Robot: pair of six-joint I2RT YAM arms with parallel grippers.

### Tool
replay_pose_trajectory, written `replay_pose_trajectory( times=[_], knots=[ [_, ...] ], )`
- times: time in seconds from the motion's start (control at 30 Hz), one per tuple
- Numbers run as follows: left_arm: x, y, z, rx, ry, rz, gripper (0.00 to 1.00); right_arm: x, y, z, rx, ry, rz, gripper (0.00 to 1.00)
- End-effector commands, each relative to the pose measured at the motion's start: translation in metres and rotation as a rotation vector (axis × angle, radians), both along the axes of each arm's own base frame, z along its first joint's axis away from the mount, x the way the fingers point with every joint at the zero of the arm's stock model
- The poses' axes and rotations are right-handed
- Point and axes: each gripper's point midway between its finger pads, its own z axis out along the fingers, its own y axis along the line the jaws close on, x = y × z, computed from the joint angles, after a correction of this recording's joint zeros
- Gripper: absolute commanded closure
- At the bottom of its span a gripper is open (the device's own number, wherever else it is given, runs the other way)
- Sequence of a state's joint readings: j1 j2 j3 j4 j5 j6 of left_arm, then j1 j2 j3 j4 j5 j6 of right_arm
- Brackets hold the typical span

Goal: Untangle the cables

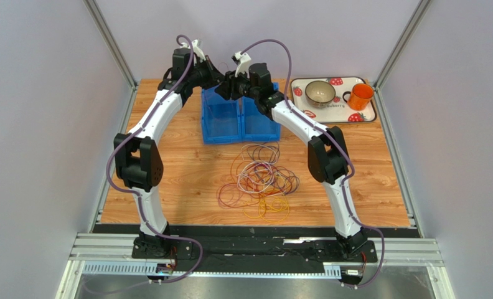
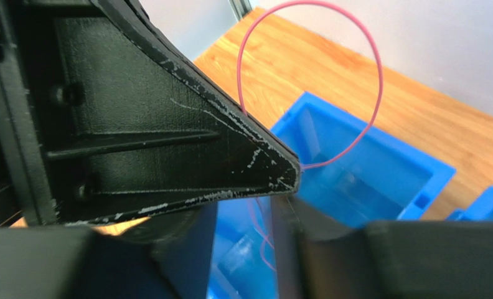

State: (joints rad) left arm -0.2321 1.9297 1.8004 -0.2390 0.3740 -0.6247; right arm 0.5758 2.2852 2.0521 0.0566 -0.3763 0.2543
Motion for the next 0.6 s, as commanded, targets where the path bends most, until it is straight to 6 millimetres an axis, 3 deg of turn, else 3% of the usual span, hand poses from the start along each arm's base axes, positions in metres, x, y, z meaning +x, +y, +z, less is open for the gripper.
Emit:
replay_pose_trajectory(
  times=[0.0, 0.17, 0.2, 0.3, 0.33, 0.4, 0.43, 0.47, 0.57],
  knots=[
    [0.001, -0.006, 0.007, -0.038, -0.023, -0.026, 1.00, 0.005, -0.008, 0.049, 0.046, -0.067, -0.031, 0.54],
    [0.004, -0.005, 0.004, -0.032, -0.014, -0.017, 1.00, -0.005, -0.019, 0.047, 0.022, -0.031, -0.052, 0.44],
    [0.004, -0.005, 0.005, -0.035, -0.014, -0.016, 1.00, -0.009, -0.022, 0.058, 0.029, -0.039, -0.061, 0.43],
    [0.005, -0.004, -0.003, -0.036, 0.005, -0.006, 1.00, -0.022, -0.032, 0.044, 0.015, 0.041, -0.080, 0.41],
    [0.005, -0.004, -0.004, -0.038, 0.007, -0.005, 1.00, -0.031, -0.037, 0.058, 0.031, 0.041, -0.086, 0.40],
    [0.005, -0.005, -0.006, -0.044, 0.013, -0.002, 1.00, -0.038, -0.051, 0.041, 0.008, 0.086, -0.133, 0.39],
    [0.005, -0.005, -0.007, -0.045, 0.016, -0.001, 1.00, -0.048, -0.060, 0.059, 0.024, 0.071, -0.150, 0.39],
    [0.005, -0.005, -0.010, -0.041, 0.019, 0.002, 1.00, -0.054, -0.066, 0.041, -0.007, 0.108, -0.165, 0.38],
    [0.006, -0.002, -0.022, -0.028, 0.045, 0.022, 1.00, -0.072, -0.088, 0.050, -0.019, 0.120, -0.223, 0.38]
  ],
)
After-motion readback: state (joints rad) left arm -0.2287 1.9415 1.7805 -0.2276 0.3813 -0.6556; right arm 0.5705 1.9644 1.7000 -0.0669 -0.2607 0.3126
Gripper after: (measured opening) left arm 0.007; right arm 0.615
